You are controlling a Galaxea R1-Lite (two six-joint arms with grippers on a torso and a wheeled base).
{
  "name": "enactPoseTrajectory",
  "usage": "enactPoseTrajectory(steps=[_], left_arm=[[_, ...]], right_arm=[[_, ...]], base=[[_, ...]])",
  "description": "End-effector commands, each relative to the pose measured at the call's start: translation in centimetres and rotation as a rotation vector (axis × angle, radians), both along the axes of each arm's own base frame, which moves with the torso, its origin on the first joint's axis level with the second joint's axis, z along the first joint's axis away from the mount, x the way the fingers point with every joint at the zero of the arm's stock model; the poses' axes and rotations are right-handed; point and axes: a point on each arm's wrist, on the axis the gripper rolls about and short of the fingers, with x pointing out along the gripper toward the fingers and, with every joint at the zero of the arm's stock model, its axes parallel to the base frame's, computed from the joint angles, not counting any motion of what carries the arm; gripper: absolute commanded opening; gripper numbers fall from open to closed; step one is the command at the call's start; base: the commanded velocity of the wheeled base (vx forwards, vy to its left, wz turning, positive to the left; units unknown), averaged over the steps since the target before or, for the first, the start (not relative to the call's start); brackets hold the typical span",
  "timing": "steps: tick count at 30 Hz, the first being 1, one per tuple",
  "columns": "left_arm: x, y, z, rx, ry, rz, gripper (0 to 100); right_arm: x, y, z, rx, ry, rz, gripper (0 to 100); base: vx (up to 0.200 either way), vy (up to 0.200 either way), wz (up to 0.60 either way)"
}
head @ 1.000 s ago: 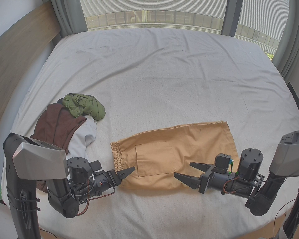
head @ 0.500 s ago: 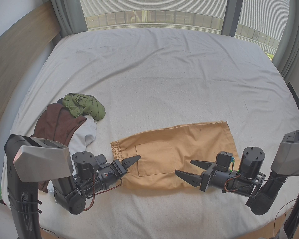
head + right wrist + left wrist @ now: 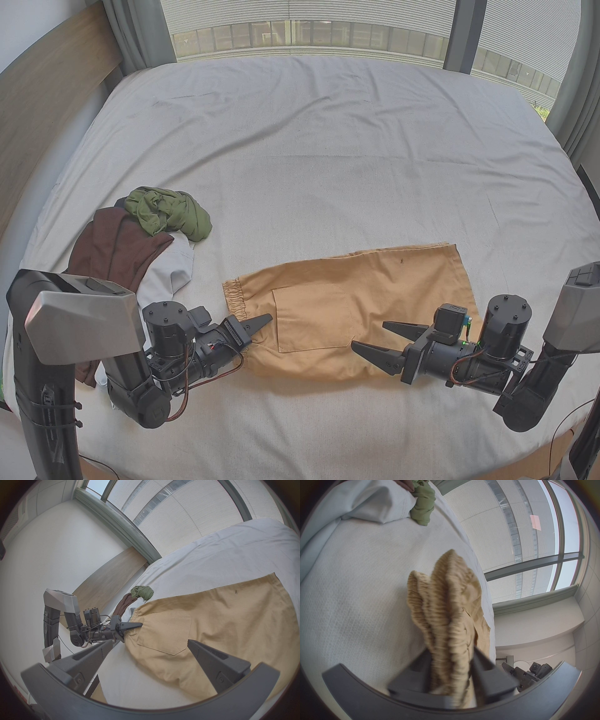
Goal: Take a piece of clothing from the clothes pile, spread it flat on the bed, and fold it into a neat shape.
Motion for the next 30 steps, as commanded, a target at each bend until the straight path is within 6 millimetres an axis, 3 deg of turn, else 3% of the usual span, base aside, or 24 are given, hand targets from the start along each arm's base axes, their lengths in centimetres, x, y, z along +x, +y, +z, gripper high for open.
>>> enactPoseTrajectory(steps=[1,6,18,30], left_arm=[[-0.2,0.4,0.9,0.003,-0.025,0.008,0],[-0.6,1.6,1.0,0.070,-0.057,0.014,0],[-1.9,5.0,4.4,0.039,-0.109,0.022,0],[-3.8,8.1,5.5,0.044,-0.099,0.075,0]], right_arm=[[0.3,-0.4,-0.1,-0.001,0.003,-0.014,100],[0.4,-0.5,-0.1,-0.002,0.004,-0.022,100],[0.5,-0.8,-0.1,-0.004,-0.002,-0.032,100],[1.2,-1.0,-0.8,-0.012,0.013,-0.050,100]], base=[[0.000,0.000,0.00],[0.000,0.000,0.00],[0.000,0.000,0.00],[0.000,0.000,0.00]])
